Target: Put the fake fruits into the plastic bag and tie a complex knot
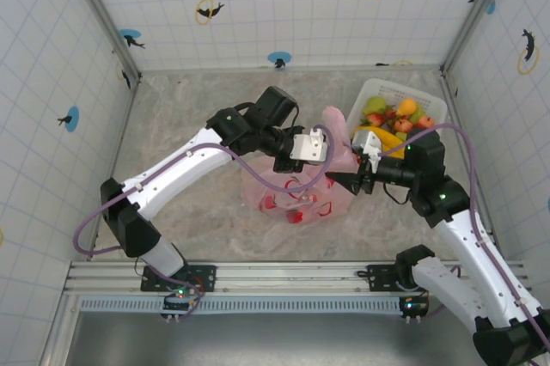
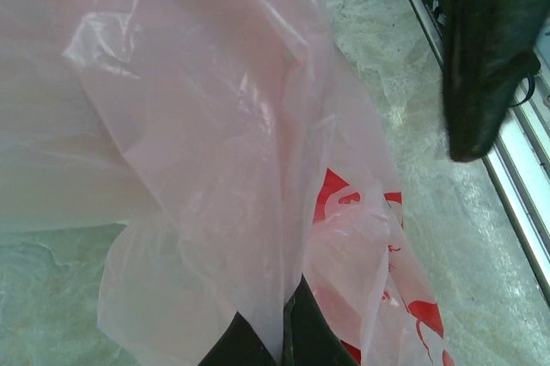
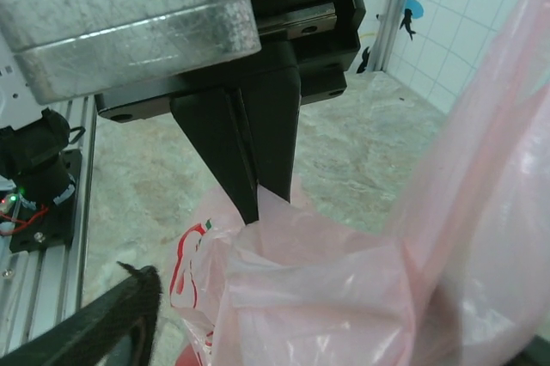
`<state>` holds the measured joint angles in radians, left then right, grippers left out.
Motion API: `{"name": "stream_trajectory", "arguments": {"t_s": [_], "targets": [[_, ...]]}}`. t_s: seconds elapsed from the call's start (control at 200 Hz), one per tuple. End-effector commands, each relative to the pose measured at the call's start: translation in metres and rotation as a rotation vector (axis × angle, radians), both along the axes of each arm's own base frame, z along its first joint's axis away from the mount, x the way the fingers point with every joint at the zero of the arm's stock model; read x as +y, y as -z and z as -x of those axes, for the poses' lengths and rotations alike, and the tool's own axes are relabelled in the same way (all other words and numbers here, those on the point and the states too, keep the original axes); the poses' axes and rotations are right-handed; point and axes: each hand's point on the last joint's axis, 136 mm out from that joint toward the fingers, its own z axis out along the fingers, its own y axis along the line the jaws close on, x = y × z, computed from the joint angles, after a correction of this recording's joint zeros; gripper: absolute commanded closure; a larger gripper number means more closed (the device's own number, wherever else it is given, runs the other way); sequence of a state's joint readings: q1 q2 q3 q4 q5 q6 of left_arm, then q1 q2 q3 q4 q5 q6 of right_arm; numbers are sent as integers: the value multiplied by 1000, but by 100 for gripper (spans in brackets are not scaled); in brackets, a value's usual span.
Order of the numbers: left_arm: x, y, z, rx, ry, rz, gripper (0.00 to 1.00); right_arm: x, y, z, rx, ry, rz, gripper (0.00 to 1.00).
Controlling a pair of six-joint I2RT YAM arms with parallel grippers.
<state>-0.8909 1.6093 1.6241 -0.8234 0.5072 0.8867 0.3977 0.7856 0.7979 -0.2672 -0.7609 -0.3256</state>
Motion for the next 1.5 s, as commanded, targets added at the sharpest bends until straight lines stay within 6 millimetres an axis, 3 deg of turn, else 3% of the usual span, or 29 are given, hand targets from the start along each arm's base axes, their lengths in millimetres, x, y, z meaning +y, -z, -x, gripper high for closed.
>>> {"name": "stream_trajectory", "arguments": {"t_s": [0.0,0.345,0.565,0.616,0.661,0.806,0.926,1.171,1.496], "targets": [[-7,-9,2,-9,18,23,100,3,-4,-5,8,0,-35,33],[-14,-17,-11,-21,-57,59,98,3,-2,-5,10,-8,-25,79],[-11,-26,-22,-4,-117,99,95,3,-5,-4,0,-16,-15,93],[-6,-30,-25,21,-123,124,88,3,-6,-4,-5,-13,-17,95],[-2,-35,-25,47,-120,156,73,3,-7,-4,-10,-17,-21,98],[7,-38,-11,74,-73,251,37,5,-12,-5,-12,-27,-44,100],[8,-40,0,64,-30,335,24,6,-13,-4,-14,-33,-50,100],[-6,-46,-10,90,-42,405,16,10,-16,-2,-17,-56,-74,100],[-18,-50,-7,162,62,466,20,13,-16,2,-15,-83,-84,100]]}}
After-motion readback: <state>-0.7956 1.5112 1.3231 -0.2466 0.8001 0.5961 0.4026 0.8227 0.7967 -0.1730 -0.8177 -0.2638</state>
